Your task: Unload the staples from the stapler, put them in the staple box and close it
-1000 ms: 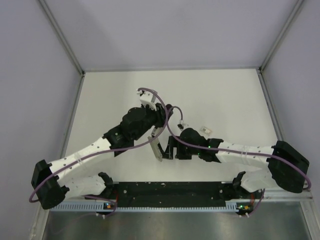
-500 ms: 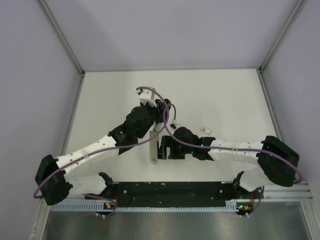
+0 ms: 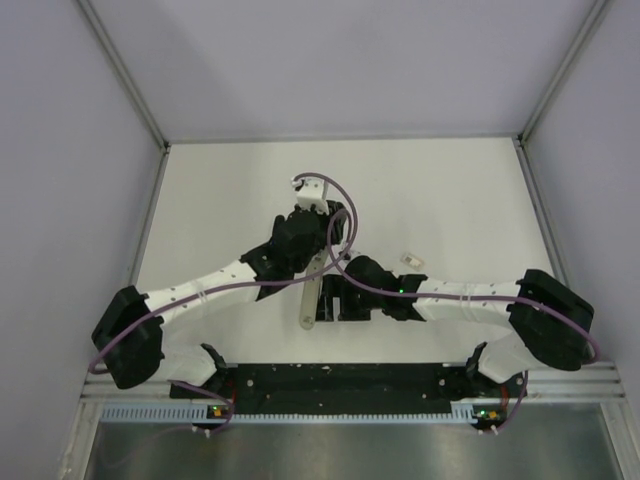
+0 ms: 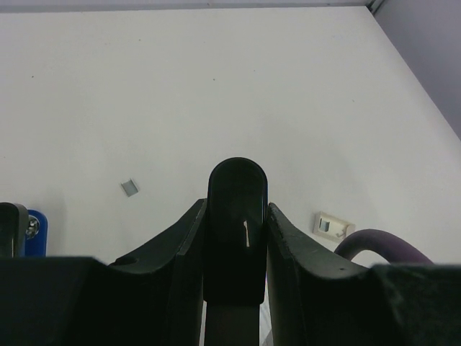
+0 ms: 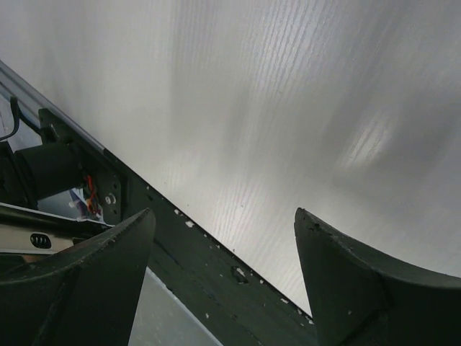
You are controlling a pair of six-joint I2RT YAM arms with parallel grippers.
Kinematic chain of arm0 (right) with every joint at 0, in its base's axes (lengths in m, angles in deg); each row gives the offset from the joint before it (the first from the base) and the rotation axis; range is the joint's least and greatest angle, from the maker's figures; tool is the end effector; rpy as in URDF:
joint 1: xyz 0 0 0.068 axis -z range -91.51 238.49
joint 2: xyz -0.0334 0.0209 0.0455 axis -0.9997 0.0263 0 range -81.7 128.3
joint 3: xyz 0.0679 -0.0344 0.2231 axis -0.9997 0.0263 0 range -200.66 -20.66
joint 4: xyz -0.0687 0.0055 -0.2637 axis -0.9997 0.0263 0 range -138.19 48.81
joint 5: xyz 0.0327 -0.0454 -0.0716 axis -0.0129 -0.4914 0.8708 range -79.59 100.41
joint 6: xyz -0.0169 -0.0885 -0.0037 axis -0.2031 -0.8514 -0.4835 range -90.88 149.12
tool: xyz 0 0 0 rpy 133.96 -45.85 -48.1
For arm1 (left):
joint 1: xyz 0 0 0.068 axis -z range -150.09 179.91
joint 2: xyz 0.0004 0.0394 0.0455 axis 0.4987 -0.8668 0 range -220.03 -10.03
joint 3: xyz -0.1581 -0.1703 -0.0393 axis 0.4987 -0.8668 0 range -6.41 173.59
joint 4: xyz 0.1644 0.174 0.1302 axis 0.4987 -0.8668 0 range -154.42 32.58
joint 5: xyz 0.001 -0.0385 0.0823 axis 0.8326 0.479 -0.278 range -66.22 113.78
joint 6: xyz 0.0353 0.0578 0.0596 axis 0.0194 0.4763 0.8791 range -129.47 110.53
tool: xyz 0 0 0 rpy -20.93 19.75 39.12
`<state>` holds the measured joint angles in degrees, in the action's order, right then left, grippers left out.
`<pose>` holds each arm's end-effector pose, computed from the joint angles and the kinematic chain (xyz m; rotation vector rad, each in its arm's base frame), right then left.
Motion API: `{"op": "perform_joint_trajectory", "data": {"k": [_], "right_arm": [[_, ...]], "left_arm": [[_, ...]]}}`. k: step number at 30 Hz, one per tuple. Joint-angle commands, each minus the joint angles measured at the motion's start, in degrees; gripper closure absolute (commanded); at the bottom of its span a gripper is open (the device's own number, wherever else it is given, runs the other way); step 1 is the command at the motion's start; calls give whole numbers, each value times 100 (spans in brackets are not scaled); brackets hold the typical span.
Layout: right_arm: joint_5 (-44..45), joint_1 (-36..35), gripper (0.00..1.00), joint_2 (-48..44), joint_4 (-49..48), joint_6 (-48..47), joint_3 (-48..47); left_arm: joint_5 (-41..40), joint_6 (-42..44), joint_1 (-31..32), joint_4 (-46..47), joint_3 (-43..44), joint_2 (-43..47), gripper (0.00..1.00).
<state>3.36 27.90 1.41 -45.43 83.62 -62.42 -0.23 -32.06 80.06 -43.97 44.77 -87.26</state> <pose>0.1562 0.2975 0.1056 -0.2078 2.6172 1.0243 0.2631 -0.2638 0.2423 0.1294 1.7989 -0.5403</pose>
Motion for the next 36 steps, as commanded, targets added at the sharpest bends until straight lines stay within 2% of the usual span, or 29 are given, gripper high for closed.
{"op": "perform_joint_trajectory", "data": {"k": [1, 20, 36], "right_arm": [[186, -84, 21, 21, -57, -185, -342], [1715, 39, 15, 214, 1499, -475, -895], [1900, 39, 13, 495, 1806, -546, -1256]], "left_arm": [[54, 114, 83, 395, 489, 76, 100], [169, 114, 83, -45, 560, 296, 100], [116, 53, 83, -352, 621, 340, 100]]}}
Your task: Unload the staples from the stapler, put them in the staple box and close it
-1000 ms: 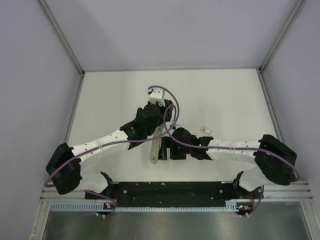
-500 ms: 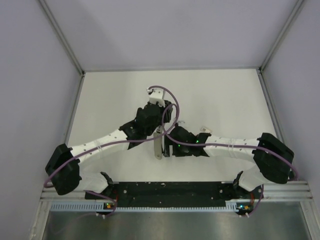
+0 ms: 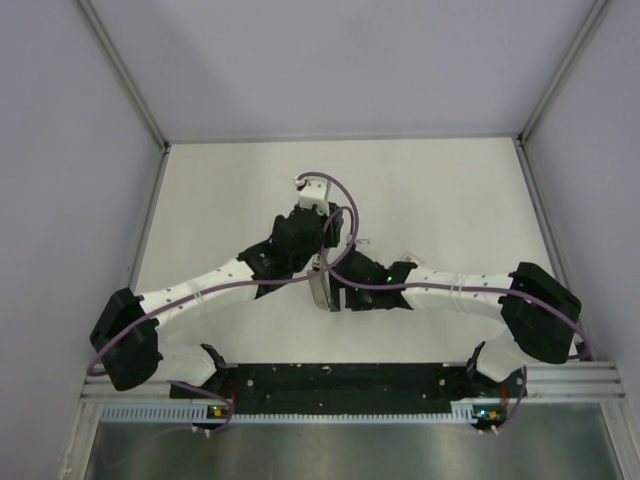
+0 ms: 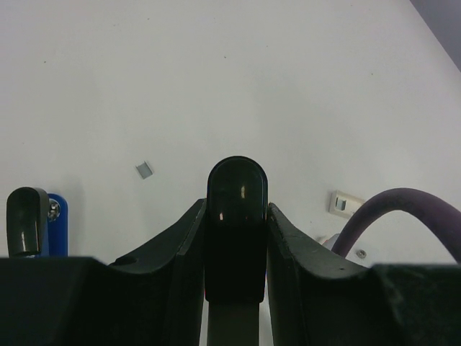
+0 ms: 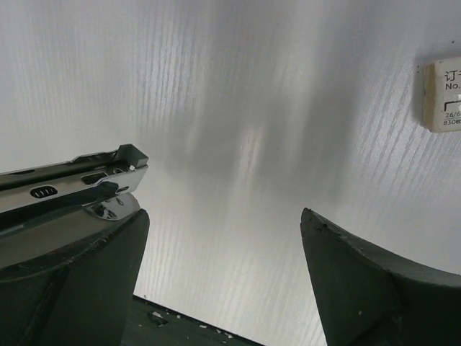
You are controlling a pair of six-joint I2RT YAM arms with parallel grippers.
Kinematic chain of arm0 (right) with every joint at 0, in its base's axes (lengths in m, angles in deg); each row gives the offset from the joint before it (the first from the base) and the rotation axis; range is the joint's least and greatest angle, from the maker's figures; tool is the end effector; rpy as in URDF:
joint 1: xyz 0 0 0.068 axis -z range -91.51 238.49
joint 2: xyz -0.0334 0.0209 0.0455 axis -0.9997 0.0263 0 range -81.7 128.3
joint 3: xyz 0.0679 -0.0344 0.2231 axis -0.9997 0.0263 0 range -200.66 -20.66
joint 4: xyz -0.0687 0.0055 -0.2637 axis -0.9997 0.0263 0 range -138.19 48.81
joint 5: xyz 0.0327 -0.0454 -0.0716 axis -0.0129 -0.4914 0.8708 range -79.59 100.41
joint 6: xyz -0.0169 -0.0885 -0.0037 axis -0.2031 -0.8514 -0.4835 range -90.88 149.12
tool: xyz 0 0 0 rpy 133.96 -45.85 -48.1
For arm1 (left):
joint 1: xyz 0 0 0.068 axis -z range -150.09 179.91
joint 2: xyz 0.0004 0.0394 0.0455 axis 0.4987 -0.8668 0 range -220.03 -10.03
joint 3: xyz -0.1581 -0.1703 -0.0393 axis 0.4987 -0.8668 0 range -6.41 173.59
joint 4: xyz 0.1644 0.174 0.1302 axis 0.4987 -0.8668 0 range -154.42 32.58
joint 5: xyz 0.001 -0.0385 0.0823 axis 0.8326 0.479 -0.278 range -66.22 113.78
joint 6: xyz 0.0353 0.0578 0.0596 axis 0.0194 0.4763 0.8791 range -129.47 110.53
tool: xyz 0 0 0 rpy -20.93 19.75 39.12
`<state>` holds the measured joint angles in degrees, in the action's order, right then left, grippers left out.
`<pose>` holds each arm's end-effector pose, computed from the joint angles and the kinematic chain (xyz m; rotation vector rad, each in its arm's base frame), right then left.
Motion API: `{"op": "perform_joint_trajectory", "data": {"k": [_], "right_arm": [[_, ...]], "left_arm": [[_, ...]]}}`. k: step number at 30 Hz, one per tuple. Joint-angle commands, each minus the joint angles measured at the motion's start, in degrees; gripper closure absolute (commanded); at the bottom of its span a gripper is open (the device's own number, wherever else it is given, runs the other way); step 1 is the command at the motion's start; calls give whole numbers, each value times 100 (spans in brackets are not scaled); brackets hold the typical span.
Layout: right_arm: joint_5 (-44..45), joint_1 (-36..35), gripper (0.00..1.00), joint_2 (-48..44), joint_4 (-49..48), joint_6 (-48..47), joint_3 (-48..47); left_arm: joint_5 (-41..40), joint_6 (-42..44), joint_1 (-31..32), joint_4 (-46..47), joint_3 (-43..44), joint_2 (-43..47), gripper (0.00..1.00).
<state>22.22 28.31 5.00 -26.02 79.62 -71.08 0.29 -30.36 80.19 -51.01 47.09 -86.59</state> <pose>0.1780 0.2777 0.1048 -0.1452 2.6234 0.4558 0.2606 -0.2632 0.2450 0.1915 1.8548 -0.4870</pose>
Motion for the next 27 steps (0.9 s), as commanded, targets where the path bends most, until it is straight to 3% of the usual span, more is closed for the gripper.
{"op": "perform_joint_trajectory", "data": {"k": [1, 12, 21, 27], "right_arm": [[-30, -11, 13, 154, -152, -154, -425], [-900, -2, 13, 252, -986, -208, -250], [-1058, -2, 13, 225, -1198, -102, 14], [-1032, -11, 13, 190, -1251, -154, 58]], "left_arm": [[46, -135, 69, 326, 390, 255, 100], [-244, -214, 0, -175, 855, -377, 100], [19, -478, -256, -158, 961, -1142, 100], [19, -478, -256, -176, 978, -1125, 100]]}}
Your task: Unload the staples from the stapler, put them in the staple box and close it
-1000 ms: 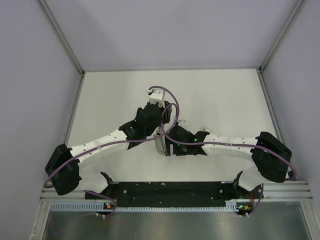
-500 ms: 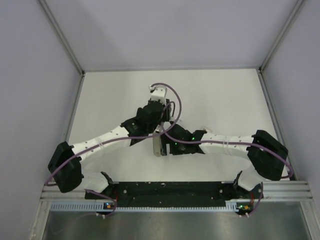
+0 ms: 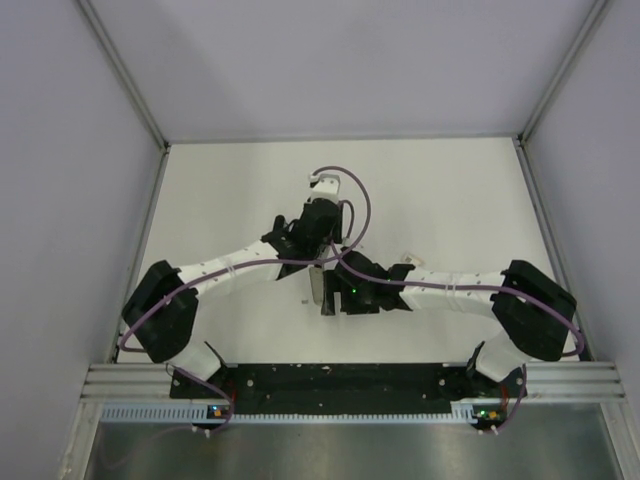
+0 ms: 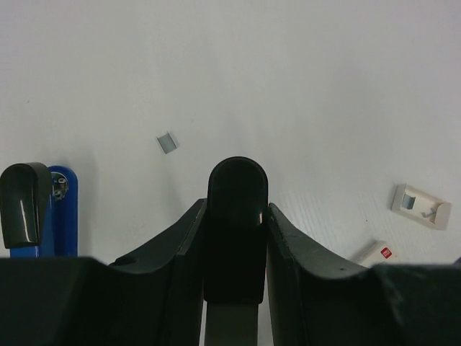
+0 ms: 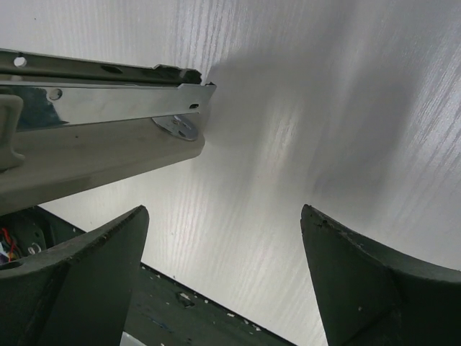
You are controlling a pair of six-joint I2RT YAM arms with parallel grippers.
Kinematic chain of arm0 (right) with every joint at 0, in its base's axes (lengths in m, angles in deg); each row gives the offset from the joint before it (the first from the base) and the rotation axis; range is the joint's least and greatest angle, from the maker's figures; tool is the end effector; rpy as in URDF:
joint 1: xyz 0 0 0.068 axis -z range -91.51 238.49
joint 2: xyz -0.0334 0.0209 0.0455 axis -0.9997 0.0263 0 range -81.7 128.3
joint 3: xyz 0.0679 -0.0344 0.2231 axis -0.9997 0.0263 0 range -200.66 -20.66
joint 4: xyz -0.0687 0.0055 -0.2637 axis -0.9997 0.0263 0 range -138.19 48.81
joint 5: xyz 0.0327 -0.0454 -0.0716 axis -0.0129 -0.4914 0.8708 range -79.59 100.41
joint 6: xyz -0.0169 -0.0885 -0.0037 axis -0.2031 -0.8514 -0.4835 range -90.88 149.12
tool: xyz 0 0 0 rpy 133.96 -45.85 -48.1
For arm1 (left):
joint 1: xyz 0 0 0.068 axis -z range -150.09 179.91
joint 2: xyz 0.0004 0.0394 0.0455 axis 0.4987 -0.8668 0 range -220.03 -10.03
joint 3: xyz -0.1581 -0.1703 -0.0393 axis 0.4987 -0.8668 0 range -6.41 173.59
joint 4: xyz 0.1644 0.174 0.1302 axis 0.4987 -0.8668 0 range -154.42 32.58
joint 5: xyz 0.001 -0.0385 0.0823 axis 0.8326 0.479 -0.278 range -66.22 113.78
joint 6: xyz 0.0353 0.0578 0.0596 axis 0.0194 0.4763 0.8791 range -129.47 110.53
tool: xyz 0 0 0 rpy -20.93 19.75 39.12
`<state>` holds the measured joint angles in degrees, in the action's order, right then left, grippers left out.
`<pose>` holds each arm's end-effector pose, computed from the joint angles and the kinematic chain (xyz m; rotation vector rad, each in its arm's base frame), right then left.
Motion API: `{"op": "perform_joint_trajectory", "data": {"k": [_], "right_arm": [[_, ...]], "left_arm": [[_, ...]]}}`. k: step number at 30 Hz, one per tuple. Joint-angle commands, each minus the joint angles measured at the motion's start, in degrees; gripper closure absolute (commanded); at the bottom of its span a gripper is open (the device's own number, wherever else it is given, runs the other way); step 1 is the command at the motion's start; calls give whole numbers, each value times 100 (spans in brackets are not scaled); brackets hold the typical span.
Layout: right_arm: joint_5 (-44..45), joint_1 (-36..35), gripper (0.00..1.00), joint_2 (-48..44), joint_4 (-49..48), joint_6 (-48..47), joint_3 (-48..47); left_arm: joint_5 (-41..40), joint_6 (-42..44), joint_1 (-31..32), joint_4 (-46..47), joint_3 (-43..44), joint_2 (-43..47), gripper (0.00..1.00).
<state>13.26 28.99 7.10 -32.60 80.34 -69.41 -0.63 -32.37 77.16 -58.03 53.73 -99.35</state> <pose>0.1747 0.2889 0.0921 -0.1735 2.6825 0.6457 0.2951 -0.2700 0.1929 0.1801 2.0473 -0.3185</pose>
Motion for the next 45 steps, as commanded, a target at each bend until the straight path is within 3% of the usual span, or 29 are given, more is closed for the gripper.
{"op": "perform_joint_trajectory", "data": {"k": [1, 14, 27, 35, 45], "right_arm": [[-136, -70, 13, -20, -593, -227, -108], [391, -70, 13, -573, -40, -613, 14], [813, -61, 13, -1444, 277, -719, 507], [770, -61, 13, -1532, 269, -806, 516], [427, -61, 13, -1532, 277, -1132, 446]], "left_arm": [[129, -251, 48, 491, 366, 195, 100], [507, 180, 57, 447, 455, 757, 100], [-881, 1656, -136, 254, 920, 1048, 100], [-1207, 1587, -1076, -967, 1140, 986, 100], [-92, 1358, -2544, -2557, 1360, 1075, 100]]}}
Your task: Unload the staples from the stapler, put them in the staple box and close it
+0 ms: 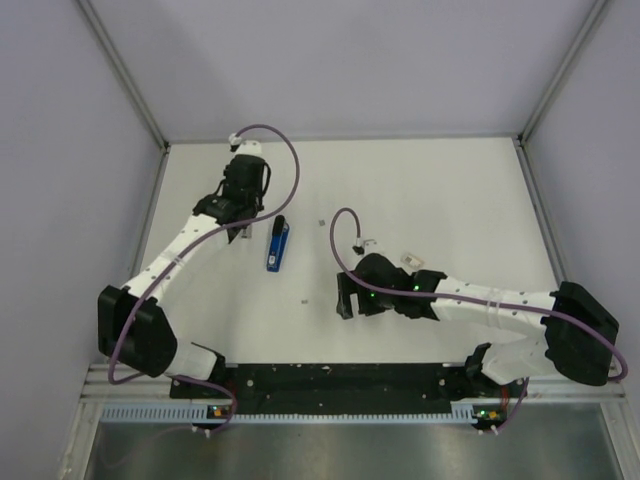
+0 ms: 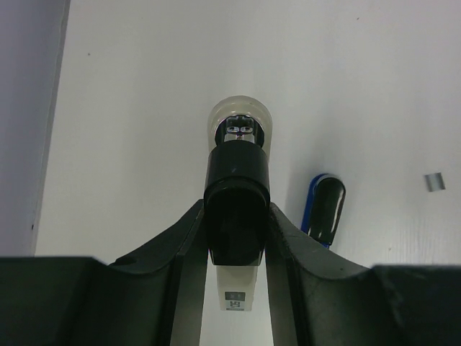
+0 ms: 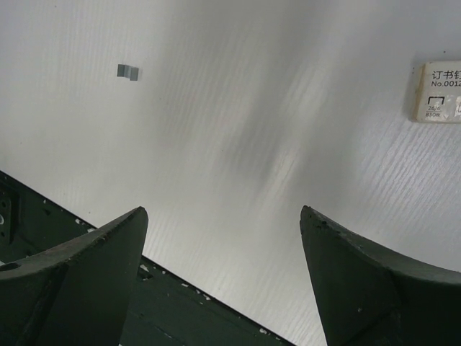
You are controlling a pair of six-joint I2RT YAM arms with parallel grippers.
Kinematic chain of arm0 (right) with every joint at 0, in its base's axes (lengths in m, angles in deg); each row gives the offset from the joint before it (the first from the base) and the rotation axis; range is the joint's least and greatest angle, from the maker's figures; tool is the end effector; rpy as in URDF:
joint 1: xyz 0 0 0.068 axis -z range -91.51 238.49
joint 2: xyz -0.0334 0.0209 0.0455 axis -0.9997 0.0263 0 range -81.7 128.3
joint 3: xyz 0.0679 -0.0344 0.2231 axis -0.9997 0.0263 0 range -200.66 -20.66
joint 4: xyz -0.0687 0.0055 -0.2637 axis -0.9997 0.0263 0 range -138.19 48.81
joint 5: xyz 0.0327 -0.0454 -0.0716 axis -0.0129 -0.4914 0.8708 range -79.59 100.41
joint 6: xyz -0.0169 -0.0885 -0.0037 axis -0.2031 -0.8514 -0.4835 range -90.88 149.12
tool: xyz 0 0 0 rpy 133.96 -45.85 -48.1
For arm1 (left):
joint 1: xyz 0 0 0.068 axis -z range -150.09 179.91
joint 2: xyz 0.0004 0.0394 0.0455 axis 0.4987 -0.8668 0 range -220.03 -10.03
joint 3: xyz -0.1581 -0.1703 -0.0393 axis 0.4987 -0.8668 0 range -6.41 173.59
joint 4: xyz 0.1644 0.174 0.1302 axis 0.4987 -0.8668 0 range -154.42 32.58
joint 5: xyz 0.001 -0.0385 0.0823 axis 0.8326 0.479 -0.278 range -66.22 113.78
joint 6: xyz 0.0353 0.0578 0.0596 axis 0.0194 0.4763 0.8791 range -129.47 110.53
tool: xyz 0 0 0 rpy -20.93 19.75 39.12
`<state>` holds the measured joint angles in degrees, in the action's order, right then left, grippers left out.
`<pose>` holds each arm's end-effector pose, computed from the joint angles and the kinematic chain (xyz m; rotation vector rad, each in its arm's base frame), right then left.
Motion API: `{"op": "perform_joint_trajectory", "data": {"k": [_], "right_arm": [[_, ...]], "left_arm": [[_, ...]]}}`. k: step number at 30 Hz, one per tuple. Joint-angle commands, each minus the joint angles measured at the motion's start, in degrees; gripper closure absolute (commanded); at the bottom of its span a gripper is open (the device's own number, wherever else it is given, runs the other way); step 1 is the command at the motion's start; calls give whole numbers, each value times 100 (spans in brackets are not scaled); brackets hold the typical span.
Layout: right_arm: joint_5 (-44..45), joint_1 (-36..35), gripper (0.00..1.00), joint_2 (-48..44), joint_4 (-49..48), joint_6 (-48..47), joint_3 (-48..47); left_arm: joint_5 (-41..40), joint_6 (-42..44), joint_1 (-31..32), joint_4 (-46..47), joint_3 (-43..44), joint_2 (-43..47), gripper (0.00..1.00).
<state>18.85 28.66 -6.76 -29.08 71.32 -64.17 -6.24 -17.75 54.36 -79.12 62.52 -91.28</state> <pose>0.1656 0.2616 0.1299 -0.3223 2.5158 0.5891 0.3522 -0.1156 0.2597 -0.0009 2.0841 0.2218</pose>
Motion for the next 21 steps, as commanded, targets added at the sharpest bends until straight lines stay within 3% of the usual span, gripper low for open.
{"op": "perform_joint_trajectory", "data": {"k": [1, 10, 21], "right_arm": [[-159, -20, 13, -137, -74, -264, -88], [-212, 68, 12, -418, -119, -519, 70], [-405, 323, 12, -753, 5, -721, 255]], "left_arm": [[601, -122, -343, -572, 490, 224, 100], [1604, -52, -625, -590, 200, -460, 100], [1728, 19, -722, -564, 270, -1516, 100]]}}
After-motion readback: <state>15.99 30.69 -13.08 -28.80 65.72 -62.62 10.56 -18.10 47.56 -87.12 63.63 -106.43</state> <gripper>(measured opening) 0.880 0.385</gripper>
